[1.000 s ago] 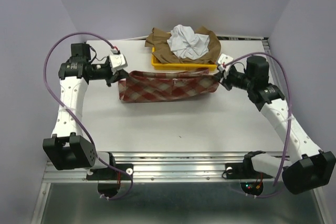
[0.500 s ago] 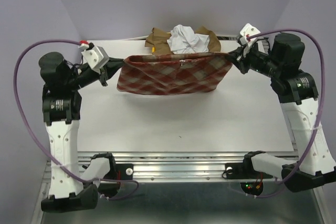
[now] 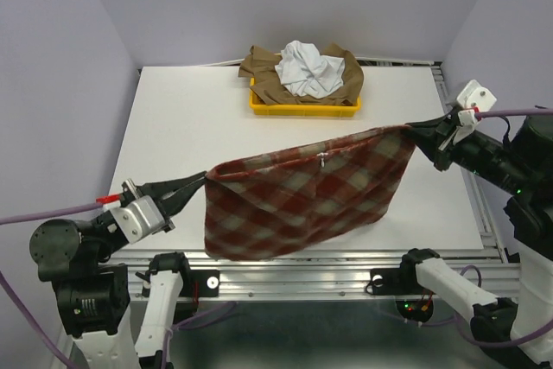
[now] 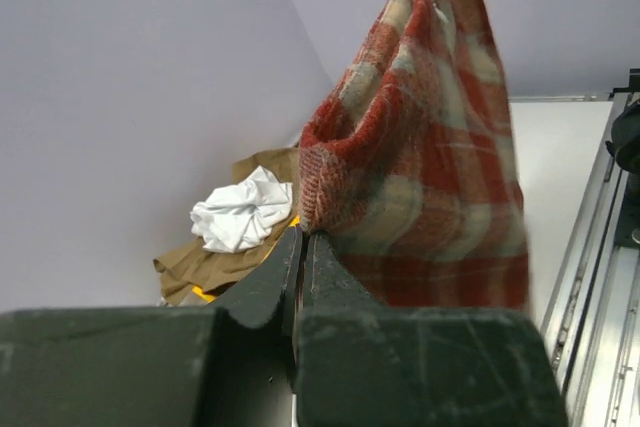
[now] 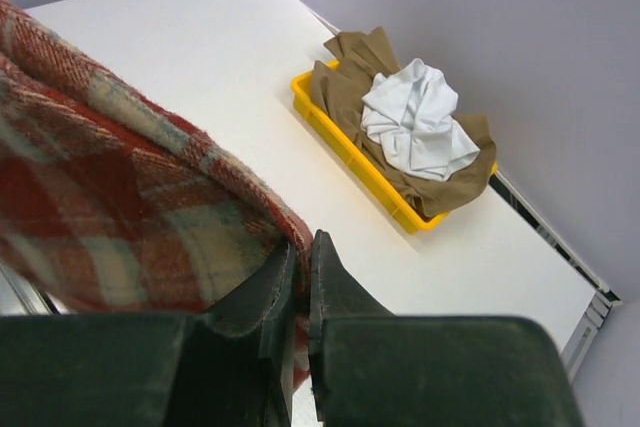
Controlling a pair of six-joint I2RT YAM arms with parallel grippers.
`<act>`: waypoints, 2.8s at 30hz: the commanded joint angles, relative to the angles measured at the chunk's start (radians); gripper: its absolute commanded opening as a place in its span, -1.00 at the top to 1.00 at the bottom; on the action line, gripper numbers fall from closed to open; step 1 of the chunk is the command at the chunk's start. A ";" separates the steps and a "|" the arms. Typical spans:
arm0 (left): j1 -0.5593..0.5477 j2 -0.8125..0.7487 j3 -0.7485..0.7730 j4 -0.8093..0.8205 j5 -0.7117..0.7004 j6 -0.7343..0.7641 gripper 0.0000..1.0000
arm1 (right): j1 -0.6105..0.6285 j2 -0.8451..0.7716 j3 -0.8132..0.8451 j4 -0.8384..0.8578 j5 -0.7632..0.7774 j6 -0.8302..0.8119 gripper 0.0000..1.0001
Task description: Fold and stack the skirts
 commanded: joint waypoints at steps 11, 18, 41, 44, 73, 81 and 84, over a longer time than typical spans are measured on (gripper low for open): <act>-0.042 0.541 -0.234 0.150 -0.407 -0.068 1.00 | -0.014 0.398 -0.452 0.409 0.229 -0.078 0.99; -0.196 0.885 -0.142 0.300 -0.603 -0.033 1.00 | -0.014 0.731 -0.384 0.524 0.300 -0.129 0.99; -0.291 0.850 -0.214 0.013 -0.677 0.046 -0.23 | -0.062 0.658 -0.764 0.325 0.489 -0.253 0.99; -0.332 0.948 -0.216 -0.093 -0.650 0.047 0.06 | -0.018 0.650 -0.770 0.228 0.415 -0.271 0.99; -0.507 1.622 0.404 -0.057 -0.977 0.098 0.42 | 0.018 0.575 -0.525 -0.200 0.053 -0.247 -0.28; -0.509 1.323 0.266 -0.009 -0.876 0.150 0.00 | 0.027 0.567 -0.558 -0.085 -0.062 -0.216 -0.02; -0.513 1.248 0.184 -0.064 -0.853 0.147 -0.02 | 0.059 0.630 -0.583 -0.070 -0.076 -0.253 0.04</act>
